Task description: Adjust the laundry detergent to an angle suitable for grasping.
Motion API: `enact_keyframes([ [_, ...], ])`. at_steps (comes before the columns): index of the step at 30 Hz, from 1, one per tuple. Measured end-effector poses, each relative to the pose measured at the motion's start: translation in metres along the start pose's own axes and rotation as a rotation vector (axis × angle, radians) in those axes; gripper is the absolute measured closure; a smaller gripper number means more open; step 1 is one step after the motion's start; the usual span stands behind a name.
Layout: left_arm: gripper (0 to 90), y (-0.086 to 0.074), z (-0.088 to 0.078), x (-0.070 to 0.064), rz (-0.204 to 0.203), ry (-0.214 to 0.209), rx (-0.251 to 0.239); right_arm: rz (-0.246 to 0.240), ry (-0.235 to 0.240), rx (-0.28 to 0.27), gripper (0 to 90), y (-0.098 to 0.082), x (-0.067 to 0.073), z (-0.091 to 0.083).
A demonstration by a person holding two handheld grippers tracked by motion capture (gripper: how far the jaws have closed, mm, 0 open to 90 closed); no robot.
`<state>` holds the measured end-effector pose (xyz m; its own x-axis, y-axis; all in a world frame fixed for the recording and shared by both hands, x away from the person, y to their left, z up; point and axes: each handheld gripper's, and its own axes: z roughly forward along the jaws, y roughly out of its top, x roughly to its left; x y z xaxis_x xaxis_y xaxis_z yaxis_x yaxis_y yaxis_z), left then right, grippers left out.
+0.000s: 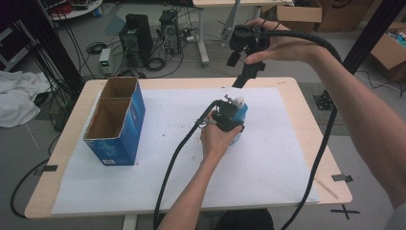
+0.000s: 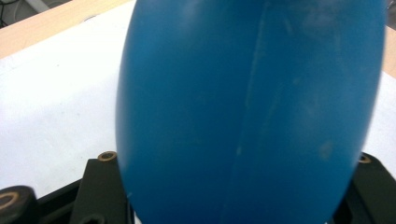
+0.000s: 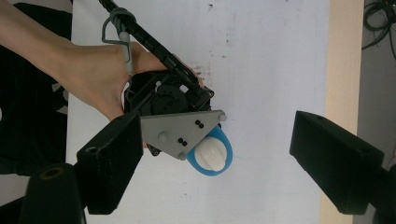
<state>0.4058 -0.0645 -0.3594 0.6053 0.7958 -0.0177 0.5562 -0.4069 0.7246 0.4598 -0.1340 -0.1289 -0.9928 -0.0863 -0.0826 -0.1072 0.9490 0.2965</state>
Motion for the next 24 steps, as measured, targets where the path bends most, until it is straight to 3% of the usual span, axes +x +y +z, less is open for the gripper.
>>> enact_keyframes([
  [24, 44.0, -0.0010, -0.0032, 0.0026, 0.058, -0.017, -0.014, 0.003, -0.004, 0.005, 17.2, -0.0035, 0.0001, -0.0007],
])
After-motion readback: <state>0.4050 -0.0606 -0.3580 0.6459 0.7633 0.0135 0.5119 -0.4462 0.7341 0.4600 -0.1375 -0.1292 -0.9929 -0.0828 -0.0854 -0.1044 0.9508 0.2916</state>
